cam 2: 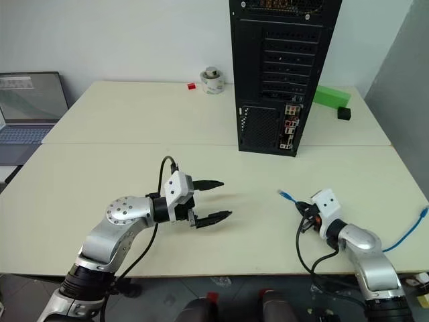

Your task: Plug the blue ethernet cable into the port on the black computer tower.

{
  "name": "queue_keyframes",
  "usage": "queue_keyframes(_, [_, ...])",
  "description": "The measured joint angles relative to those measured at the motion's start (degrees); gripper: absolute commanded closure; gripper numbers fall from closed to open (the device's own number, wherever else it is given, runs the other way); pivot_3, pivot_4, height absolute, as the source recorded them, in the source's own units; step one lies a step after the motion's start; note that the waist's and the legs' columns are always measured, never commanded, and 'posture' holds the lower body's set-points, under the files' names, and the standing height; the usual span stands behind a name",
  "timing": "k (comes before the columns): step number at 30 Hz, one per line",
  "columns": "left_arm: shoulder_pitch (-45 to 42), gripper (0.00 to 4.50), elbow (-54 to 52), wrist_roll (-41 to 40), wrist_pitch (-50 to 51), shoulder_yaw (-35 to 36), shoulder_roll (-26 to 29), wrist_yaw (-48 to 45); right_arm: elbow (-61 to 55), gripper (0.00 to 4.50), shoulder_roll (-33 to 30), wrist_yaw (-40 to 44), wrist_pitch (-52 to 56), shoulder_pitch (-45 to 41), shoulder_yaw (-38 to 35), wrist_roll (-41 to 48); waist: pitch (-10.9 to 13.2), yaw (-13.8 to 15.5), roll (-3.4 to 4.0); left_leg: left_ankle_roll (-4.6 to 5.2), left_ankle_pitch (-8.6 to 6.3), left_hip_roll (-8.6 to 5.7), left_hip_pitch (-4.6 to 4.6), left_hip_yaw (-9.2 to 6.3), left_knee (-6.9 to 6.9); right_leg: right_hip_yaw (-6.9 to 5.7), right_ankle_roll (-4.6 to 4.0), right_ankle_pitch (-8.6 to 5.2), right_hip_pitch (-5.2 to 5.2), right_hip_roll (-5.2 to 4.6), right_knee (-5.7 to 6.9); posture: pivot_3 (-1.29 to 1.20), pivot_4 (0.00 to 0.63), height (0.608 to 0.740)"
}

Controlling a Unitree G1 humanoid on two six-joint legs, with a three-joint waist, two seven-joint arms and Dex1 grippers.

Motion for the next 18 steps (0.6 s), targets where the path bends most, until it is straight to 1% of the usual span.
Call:
queue_keyframes(7, [-3.95,0.0,7.05,2.93,-5.04,-2.27,0.48,-4.2,-7.78,4.46,-5.45,7.9,-0.1,-3.89,6.13,-1.13,0.0,-0.01,0.0,0.0,0.0,-0.01,-0.03,-0.03,0.01,-0.03,0.0,0.0,0.0,0.01,-0.01,0.0,0.15,0.74])
queue_keyframes(13, [-5.18,0.0,9.16,3.98,-7.4,-3.73,0.85,-7.72,-11.99,4.46,-7.23,12.4,1.81,-6.46,8.92,-0.89,0.0,0.01,-0.01,0.0,0.0,-0.01,-0.03,-0.08,0.03,-0.07,0.0,0.0,0.0,0.01,0.0,0.0,0.15,0.74])
queue_keyframes(18, [-6.08,0.0,10.69,4.27,-8.0,-4.52,1.06,-9.53,-13.12,4.46,-8.22,15.3,3.08,-7.44,10.79,-0.37,0.01,0.0,-0.01,0.0,0.0,-0.01,-0.04,-0.08,0.03,-0.08,0.0,0.0,0.0,0.0,0.0,0.0,0.15,0.74])
